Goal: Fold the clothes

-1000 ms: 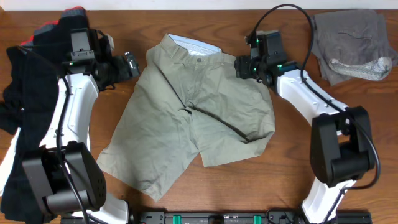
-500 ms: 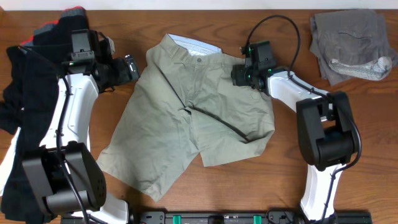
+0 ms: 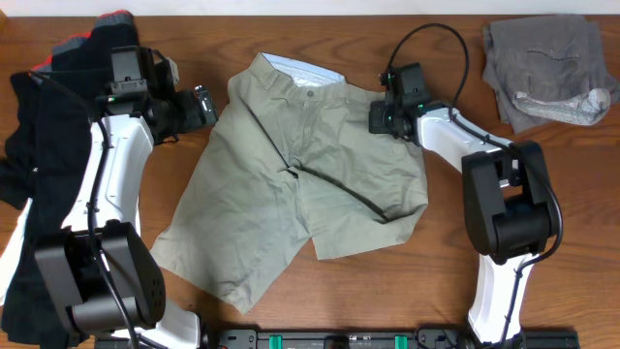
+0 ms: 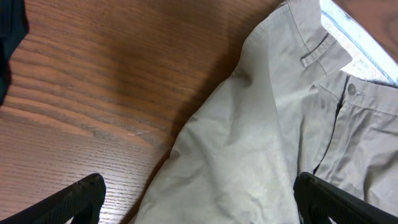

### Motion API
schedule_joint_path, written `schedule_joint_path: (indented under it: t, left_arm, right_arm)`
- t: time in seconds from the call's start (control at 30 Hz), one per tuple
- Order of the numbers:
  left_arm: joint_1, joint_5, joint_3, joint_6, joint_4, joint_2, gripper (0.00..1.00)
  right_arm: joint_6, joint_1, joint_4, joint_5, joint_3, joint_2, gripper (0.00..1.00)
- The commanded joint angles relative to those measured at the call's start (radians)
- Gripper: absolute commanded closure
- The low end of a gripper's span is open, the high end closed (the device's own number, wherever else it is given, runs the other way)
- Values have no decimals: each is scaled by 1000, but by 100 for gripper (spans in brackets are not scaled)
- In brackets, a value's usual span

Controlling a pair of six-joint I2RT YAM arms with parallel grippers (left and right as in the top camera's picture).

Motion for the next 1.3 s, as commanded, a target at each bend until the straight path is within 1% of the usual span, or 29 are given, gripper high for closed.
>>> schedule_joint_path:
  t: [0.0,0.23,0.37,0.63,0.7,0.8,0.9,0.93,0.97,1.0,1.07,1.13,1.17,1.27]
  left_arm:
    - [0,-10,-8,14,-3,7,2]
    - [0,-10,-8,13,8,7,2]
    - [0,-9,-8,13,8,9,2]
    - [-31,-9,-8,14,8,35,2]
    - [-43,-9,-8,14,7,50,2]
    - [-62,-9,-8,14,-11,80,2]
    - [-74,-10,-8,14,-42,108,2]
    - [-74,-10,-8,14,-56,115,2]
    - [-74,-10,-8,21,-72,124,2]
    - [-74,-10,-8,34,-87,129,2]
    - [-74,-10,-8,80,-119,138,2]
    - [-74,-9,-8,132,-154,144,2]
    - [-74,-9,-8,164,-177,145,2]
    - [-74,-9,-8,227,-218,145,1]
  right_arm:
    - [23,-63,-67,24,-4,34,99]
    - [22,-226,-167,89,2,34,99]
    - [14,-308,-217,91,2,34,99]
    - [36,-406,-343,82,2,13,99]
    - [41,-419,-378,76,3,-19,99]
    - [40,-420,-422,76,3,-115,99]
    - [-5,-406,-449,57,3,-240,98]
    - [-34,-400,-453,34,3,-286,95]
    - [-71,-393,-455,12,3,-325,87]
    - [-91,-387,-456,1,3,-358,80]
    - [-127,-372,-461,-10,3,-421,62]
    - [-145,-359,-467,-10,3,-464,49]
    - [-145,-353,-471,-10,3,-482,44]
    - [-152,-337,-476,-11,3,-512,41]
